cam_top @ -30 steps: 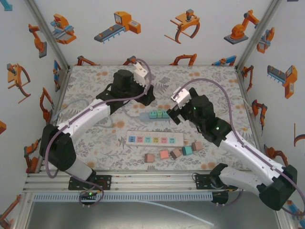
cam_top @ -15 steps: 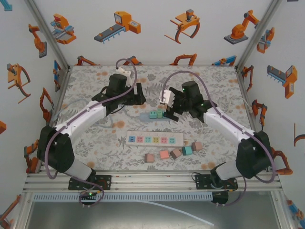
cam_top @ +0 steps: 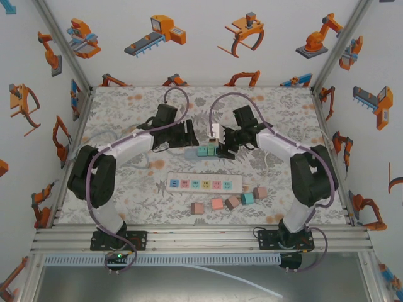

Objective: Pull the plug off the socket

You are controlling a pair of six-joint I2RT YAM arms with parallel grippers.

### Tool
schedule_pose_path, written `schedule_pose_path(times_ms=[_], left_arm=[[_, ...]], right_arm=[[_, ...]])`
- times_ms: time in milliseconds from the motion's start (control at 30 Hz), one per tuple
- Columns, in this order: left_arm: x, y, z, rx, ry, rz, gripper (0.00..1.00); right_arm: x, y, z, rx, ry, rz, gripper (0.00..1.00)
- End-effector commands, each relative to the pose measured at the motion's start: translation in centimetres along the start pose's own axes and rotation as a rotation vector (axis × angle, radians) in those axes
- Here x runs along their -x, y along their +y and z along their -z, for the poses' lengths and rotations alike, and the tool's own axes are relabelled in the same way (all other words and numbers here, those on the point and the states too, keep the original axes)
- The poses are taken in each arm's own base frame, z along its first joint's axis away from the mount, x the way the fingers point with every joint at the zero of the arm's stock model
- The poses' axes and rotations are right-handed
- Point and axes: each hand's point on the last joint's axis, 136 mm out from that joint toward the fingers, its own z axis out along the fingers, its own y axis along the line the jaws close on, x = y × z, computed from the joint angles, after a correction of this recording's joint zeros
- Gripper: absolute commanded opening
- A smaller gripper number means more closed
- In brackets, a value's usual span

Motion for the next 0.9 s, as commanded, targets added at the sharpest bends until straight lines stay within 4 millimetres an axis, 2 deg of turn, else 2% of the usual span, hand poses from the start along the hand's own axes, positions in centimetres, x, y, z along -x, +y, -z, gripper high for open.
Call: schedule_pose_path(times_ms=[0,167,267,567,867], left_arm=[[0.6,-0.9,0.3,-0.041,0.010,0.004,0.58],[-0.2,-0.1,-0.6,-0.012,0.042,-0.007,0.56],[-0.5,0.9,-1.1,0.030,0.060,-0.008,0.51],[-2.3,0.6,-1.8,-0.013,0.136,-0.030,0.51],[-4.4,1.4,-2.7,0.023,0.234,-0.053,0.51]], right_arm=[[0.7,-0.2,-0.1,0.027,-0.032,0.026,0.55],[0.5,-0.3,-0.4,0.024,-0.030,0.022,0.54],[0.4,-0.3,-0.3,0.021,-0.023,0.017,0.54],[-0.7,-0.5,-0.7,0.019,0.026,0.005,0.55],[-1.6,-0.7,-1.2,0.026,0.066,0.013,0.55]])
